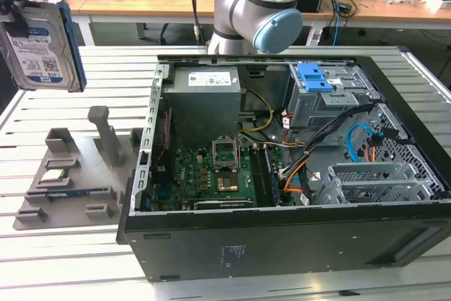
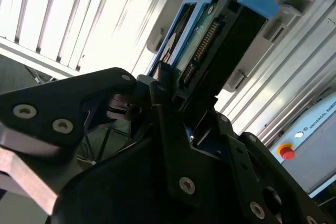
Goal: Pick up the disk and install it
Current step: 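Pick up the disk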
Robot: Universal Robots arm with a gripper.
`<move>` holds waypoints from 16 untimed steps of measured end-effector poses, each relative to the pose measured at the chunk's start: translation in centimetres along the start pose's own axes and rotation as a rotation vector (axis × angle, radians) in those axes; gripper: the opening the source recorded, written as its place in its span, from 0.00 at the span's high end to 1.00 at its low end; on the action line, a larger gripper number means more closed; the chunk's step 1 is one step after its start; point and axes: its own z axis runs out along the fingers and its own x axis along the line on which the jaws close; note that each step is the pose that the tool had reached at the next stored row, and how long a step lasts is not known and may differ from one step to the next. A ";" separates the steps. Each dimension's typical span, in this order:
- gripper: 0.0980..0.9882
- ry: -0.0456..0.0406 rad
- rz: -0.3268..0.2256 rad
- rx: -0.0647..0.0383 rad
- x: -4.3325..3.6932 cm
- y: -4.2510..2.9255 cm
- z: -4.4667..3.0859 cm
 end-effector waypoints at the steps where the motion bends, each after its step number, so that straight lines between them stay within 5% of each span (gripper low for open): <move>1: 0.70 0.0000 0.000 0.000 -0.02 0.00 -0.37; 11: 0.70 -0.0001 0.000 0.000 -0.12 -0.07 -5.18; 16: 0.70 0.0000 0.000 0.000 -0.12 -0.08 -5.75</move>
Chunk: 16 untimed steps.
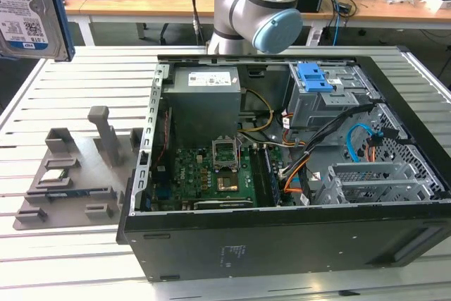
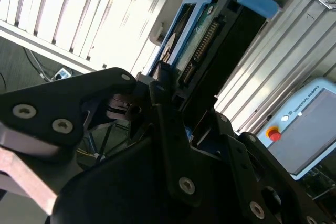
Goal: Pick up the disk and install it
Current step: 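Pick up the disk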
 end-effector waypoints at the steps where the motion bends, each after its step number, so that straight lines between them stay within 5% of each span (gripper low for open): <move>1: 0.70 0.0000 0.000 0.000 0.00 0.00 0.00; 6: 0.70 0.0000 0.000 0.000 0.00 -0.23 -0.01; 16: 0.70 0.0000 0.000 0.000 -0.04 -4.20 0.05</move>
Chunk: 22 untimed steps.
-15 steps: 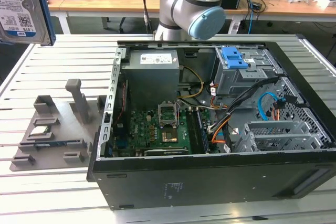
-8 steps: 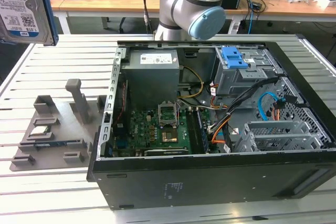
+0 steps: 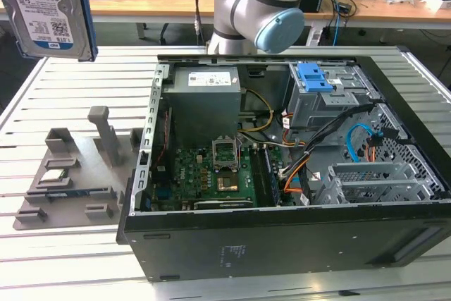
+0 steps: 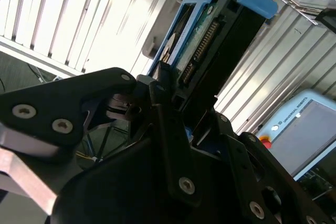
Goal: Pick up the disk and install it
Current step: 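Pick up the disk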
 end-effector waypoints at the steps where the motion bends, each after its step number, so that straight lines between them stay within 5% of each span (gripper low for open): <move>1: 0.70 0.0000 0.000 0.000 0.00 -0.35 0.01; 7: 0.70 0.0001 0.000 0.000 -0.04 -3.33 0.04; 15: 0.70 0.0002 0.000 0.000 -0.13 -8.58 0.11; 18: 0.70 0.0001 0.000 0.000 -0.19 -11.17 0.15; 22: 0.70 0.0002 0.000 -0.001 -0.23 -13.07 0.18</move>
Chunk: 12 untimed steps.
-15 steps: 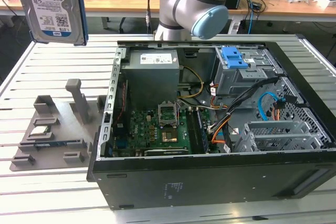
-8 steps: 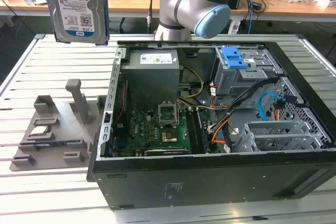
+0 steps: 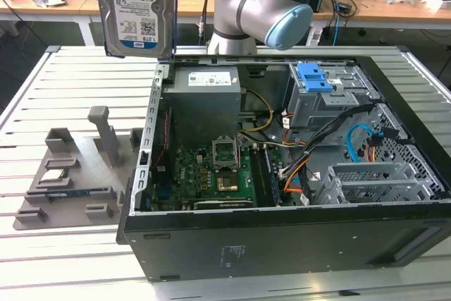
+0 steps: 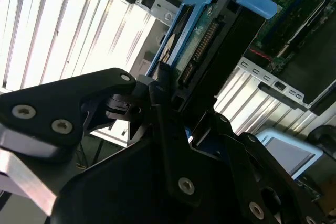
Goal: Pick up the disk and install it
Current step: 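Pick up the disk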
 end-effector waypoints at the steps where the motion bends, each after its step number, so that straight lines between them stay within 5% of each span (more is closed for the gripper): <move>1: 0.70 -0.0001 0.000 0.000 -0.01 -0.45 0.01; 6: 0.70 0.0000 0.000 -0.001 -0.09 -3.62 0.05; 12: 0.70 0.0000 0.000 -0.002 -0.22 -8.94 0.14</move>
